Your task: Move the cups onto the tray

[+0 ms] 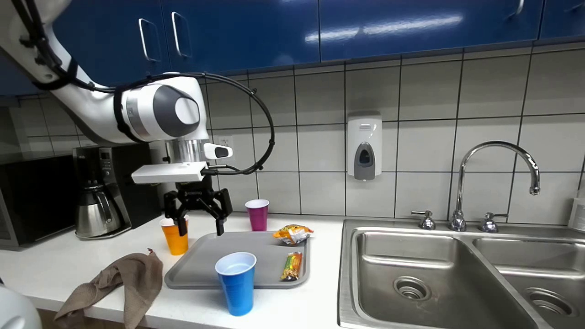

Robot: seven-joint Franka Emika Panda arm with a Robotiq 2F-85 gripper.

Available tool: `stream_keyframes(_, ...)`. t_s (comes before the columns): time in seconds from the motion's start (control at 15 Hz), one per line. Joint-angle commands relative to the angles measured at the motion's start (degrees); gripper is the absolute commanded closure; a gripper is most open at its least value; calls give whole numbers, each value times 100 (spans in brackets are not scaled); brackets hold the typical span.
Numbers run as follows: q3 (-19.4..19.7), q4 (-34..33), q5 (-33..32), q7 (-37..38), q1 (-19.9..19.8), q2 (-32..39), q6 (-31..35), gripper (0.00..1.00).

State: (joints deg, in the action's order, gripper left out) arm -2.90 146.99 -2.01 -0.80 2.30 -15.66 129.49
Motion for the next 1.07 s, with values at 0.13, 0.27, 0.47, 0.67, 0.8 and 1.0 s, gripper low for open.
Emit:
stream_keyframes(0.13,-17,-123,-316,331,-130,422,250,0)
stream_keyframes(0.27,-11,-140,-401,419,-158,535,308,0)
stream_keyframes(0.47,-16,-148,-552,584,-181,688,366,0)
stream_keyframes(0.67,-23,-125,-721,757,-185,827,398,0)
stream_keyframes(0.8,-21,-125,-792,840,-172,912,401,0)
stream_keyframes(1.0,-10,-123,-920,987,-170,1060,491,0)
